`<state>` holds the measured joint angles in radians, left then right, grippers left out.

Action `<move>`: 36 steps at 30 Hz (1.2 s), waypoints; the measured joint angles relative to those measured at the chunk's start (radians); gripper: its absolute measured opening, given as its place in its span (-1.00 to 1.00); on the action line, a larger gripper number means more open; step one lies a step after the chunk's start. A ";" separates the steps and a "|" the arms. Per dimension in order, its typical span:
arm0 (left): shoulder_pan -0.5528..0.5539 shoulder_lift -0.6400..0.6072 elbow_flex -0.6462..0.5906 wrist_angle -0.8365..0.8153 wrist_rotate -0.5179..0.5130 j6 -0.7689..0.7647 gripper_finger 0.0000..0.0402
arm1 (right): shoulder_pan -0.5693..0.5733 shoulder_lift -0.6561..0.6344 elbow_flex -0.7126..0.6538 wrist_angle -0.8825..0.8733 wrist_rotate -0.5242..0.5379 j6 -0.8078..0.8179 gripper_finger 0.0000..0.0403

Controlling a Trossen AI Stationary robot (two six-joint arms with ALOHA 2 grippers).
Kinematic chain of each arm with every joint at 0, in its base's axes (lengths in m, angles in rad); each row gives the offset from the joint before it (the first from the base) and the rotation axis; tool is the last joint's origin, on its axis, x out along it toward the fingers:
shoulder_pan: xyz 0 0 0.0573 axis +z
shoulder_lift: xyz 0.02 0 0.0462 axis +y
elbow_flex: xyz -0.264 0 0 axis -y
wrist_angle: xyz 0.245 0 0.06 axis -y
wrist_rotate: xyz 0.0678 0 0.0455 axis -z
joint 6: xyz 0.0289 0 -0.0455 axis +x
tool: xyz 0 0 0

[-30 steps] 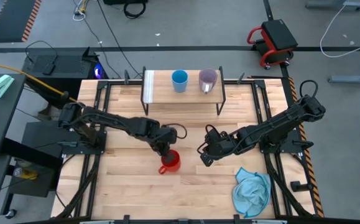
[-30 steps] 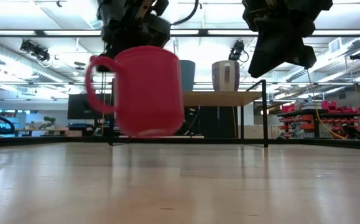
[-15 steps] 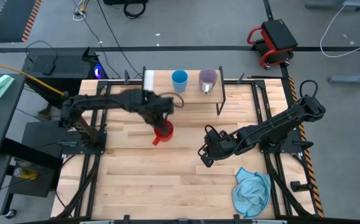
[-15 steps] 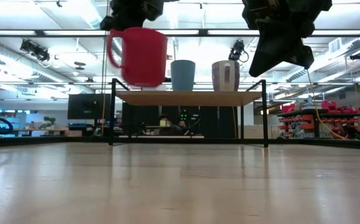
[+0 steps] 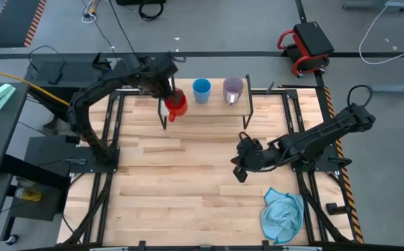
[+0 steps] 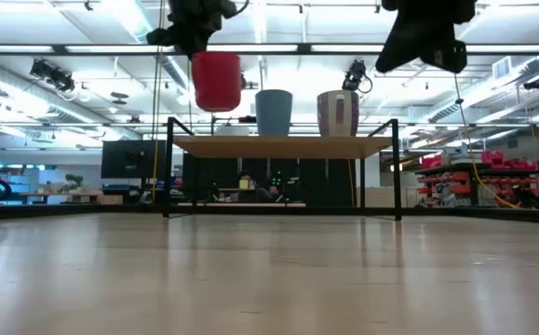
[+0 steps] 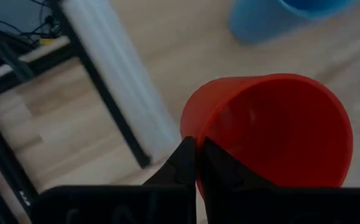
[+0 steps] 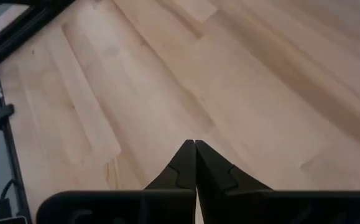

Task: Stack small to large cups/mugs on shelf
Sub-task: Put the red cup on the shelf

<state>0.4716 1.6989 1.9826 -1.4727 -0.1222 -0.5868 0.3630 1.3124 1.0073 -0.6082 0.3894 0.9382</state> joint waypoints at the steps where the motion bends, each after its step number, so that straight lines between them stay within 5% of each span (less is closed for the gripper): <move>1: 0.025 0.000 0.004 0.000 0.002 0.006 -0.95 | 0.000 -0.013 0.000 -0.008 0.009 0.000 -0.98; 22: 0.233 0.146 0.010 0.072 0.065 0.173 -0.95 | -0.020 -0.040 0.000 -0.050 0.040 0.036 -0.99; 36: 0.215 0.140 0.010 0.075 0.064 0.092 -0.95 | -0.020 -0.040 0.000 -0.052 0.036 0.032 -0.99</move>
<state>0.6867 1.8389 1.9926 -1.3975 -0.0586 -0.4946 0.3427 1.2728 1.0071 -0.6601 0.4255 0.9701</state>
